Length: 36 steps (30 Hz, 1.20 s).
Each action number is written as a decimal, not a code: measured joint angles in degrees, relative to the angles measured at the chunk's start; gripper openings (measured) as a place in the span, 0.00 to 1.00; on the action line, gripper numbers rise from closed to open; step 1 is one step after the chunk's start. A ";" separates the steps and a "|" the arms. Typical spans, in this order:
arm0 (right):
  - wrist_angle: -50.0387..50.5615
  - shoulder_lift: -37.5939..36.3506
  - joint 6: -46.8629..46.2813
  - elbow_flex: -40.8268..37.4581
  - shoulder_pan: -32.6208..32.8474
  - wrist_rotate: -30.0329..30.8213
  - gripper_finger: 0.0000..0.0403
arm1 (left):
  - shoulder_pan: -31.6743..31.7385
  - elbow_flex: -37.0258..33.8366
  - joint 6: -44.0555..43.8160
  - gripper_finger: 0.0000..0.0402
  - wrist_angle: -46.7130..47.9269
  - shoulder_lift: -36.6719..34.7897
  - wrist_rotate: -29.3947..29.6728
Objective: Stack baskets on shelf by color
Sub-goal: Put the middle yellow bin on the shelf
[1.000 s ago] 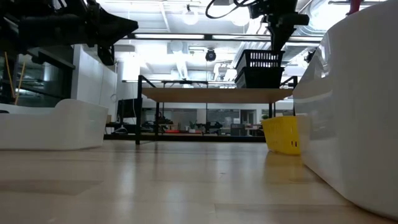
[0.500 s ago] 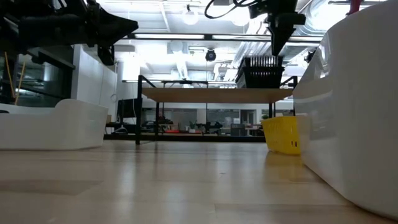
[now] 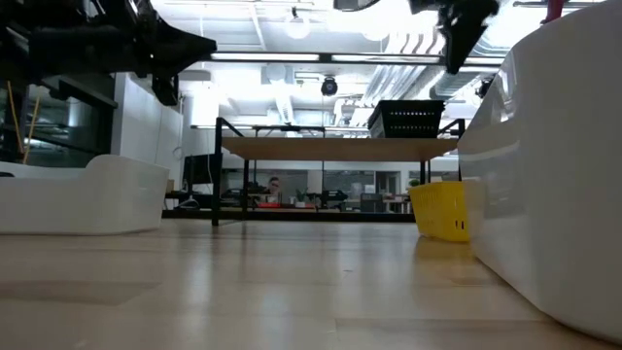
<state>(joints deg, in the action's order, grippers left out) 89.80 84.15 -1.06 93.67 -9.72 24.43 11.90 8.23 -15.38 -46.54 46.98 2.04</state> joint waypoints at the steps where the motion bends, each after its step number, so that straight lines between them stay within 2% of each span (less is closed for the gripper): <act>1: 0.43 -0.91 -2.70 0.00 0.47 -1.87 0.40 | 0.00 0.00 0.01 0.00 0.02 -0.01 0.04; 5: -0.05 -4.62 -14.14 0.01 3.13 -11.24 0.39 | 0.00 0.00 0.02 0.00 0.00 -0.02 0.14; 9: -0.13 -7.53 -25.25 -3.11 7.87 -12.63 0.39 | 0.00 0.00 -0.39 0.00 0.08 -0.02 0.12; 16: -5.50 -13.98 -39.66 -24.09 15.53 -13.15 0.39 | 0.00 0.00 -0.52 0.00 0.06 0.00 -0.06; 20: -14.13 -16.77 -46.64 -37.19 17.08 -17.49 0.39 | 0.00 0.00 -0.52 0.00 0.04 0.00 0.08; 24: -23.50 -18.10 -50.63 -46.13 17.28 -21.93 0.39 | 0.02 0.00 -0.50 0.00 0.04 0.00 0.12; 27: -28.42 -18.27 -52.58 -49.60 17.25 -21.28 0.39 | 0.02 0.00 0.07 0.00 0.02 -0.01 0.13; 33: -32.21 -18.26 -61.36 -51.52 17.23 -11.42 0.39 | 0.02 0.00 0.55 0.00 0.02 0.00 0.12; 36: -33.09 -17.82 -65.00 -51.54 17.23 -10.55 0.39 | 0.02 0.00 0.55 0.00 0.00 -0.01 0.14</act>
<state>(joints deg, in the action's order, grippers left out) 56.71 66.33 -66.06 42.13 7.51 13.88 11.92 8.23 -14.83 -46.54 46.98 2.17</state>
